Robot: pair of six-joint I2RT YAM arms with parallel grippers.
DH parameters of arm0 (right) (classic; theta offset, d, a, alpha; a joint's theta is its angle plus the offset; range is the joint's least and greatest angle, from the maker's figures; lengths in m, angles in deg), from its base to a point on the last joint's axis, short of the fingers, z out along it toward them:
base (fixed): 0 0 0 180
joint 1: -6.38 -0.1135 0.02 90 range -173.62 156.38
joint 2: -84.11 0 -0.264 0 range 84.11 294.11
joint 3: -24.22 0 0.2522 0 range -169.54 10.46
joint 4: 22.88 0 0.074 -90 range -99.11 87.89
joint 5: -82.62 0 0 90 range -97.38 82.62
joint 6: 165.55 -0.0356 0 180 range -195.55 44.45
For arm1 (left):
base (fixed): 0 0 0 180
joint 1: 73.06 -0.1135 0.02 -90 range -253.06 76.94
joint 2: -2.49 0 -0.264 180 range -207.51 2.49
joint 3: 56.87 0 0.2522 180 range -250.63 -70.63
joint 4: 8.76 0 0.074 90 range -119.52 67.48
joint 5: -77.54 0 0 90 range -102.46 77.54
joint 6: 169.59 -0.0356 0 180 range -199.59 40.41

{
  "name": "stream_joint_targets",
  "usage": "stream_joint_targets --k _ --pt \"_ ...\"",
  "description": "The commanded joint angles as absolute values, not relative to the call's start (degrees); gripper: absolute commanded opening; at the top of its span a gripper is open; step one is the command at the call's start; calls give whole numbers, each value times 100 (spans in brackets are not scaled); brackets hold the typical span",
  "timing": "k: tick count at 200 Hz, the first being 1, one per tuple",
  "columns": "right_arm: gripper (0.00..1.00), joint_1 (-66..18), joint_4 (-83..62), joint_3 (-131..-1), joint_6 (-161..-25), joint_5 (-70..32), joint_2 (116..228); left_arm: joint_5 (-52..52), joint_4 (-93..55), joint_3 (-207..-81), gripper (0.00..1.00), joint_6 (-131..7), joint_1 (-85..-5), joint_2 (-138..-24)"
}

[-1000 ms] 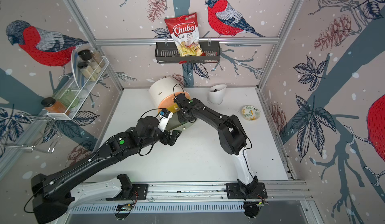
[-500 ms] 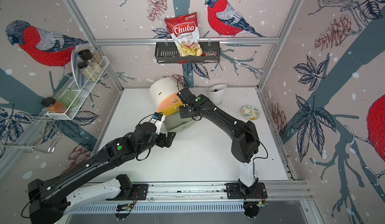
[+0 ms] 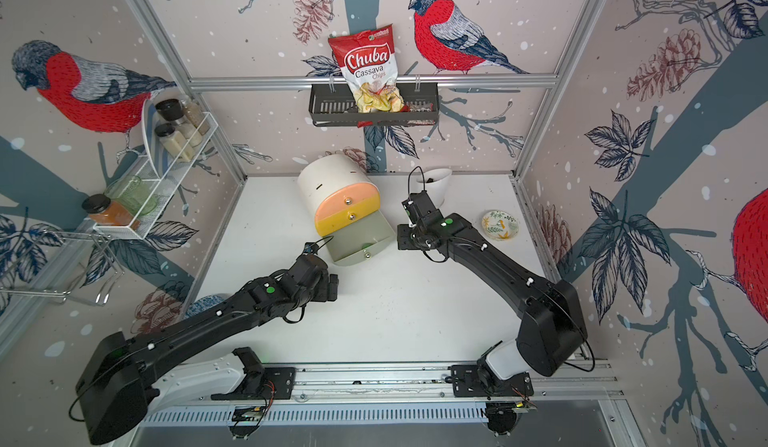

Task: Put the paint cans in the drawer according to color
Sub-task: Pick up the paint can at the center of the board.

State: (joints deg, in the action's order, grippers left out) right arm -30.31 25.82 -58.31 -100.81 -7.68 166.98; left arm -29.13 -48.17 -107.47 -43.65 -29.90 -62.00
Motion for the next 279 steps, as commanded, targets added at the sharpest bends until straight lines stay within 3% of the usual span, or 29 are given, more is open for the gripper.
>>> stream_joint_targets --k 1,26,86,279 --pt "53 -2875 2034 -5441 -10083 -1038 16410 -2978 -4401 -10606 89 -4188 -3182 -6347" --pt "53 -2747 1869 -5086 -10069 -1159 16228 -2849 -4082 -10568 72 -4283 -3354 -6666" --pt "53 -2549 1756 -4725 -9987 -1318 16077 -3045 -3574 -10517 59 -4486 -3723 -7136" --pt "53 -2360 1813 -4658 -9912 -1461 16014 -2907 -2639 -10658 45 -4952 -4230 -8091"
